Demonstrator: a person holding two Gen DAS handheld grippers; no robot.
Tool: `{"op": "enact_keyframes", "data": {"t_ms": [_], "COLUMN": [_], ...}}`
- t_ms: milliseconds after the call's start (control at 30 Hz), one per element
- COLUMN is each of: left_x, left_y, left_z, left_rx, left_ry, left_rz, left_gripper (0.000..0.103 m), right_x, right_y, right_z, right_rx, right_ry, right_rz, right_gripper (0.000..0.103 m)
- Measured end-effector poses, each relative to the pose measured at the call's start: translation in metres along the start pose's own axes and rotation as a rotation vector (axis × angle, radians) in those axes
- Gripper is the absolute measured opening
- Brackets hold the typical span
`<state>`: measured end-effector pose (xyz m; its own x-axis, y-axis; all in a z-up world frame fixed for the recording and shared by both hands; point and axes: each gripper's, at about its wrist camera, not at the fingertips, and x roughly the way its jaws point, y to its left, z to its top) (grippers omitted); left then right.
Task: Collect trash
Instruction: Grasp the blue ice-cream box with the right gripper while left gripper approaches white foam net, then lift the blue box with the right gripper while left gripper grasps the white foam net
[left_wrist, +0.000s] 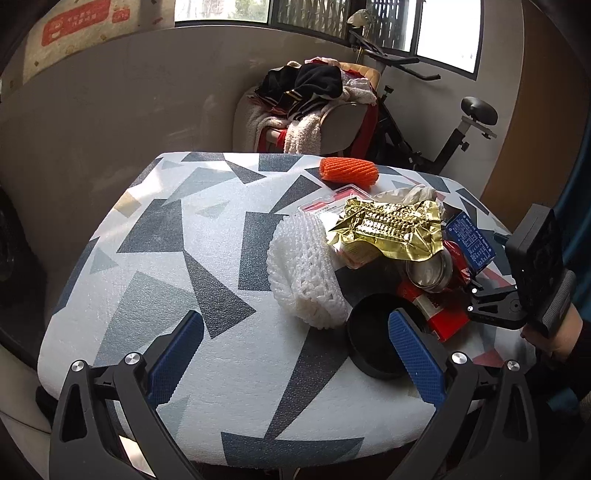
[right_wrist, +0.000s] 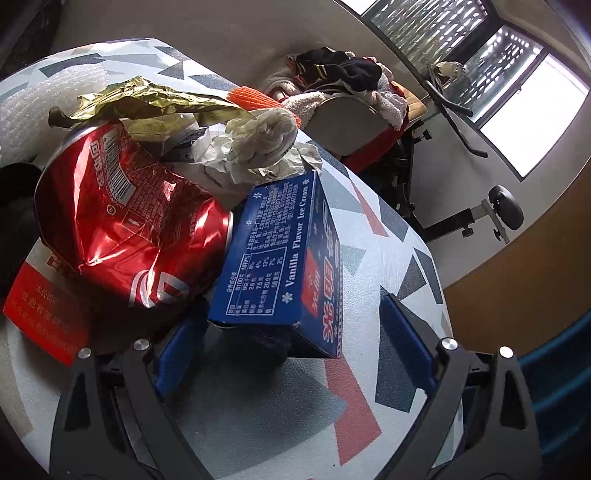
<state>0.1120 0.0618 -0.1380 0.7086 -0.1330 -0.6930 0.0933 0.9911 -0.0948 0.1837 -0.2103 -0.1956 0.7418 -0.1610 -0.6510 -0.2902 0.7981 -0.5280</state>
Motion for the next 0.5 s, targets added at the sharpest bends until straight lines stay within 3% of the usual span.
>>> {"op": "enact_keyframes", "data": {"t_ms": [33, 133, 267, 500], "left_x": [0.002, 0.008, 0.015, 0.028], "left_y": [0.002, 0.01, 0.017, 0.021], "left_z": [0.0, 0.004, 0.009, 0.021], "left_rx": [-0.018, -0.076, -0.121, -0.162], "left_ry": [0.006, 0.022, 0.028, 0.041], "left_rz": [-0.012, -0.061, -0.09, -0.109], "left_gripper": [0.098, 0.098, 0.098, 0.098], "right_x": [0.001, -0.008, -0.025, -0.049], "right_y": [-0.001, -0.011, -0.028, -0.075], "right_z": [0.002, 0.006, 0.003, -0.014], "right_rx": [-0.011, 0.035, 0.15, 0.542], "right_ry": [0.005, -0.02, -0.046, -0.082], "right_rz": [0.015, 0.046, 0.106, 0.331], "right_gripper": [0.058, 0.048, 0.042, 0.04]}}
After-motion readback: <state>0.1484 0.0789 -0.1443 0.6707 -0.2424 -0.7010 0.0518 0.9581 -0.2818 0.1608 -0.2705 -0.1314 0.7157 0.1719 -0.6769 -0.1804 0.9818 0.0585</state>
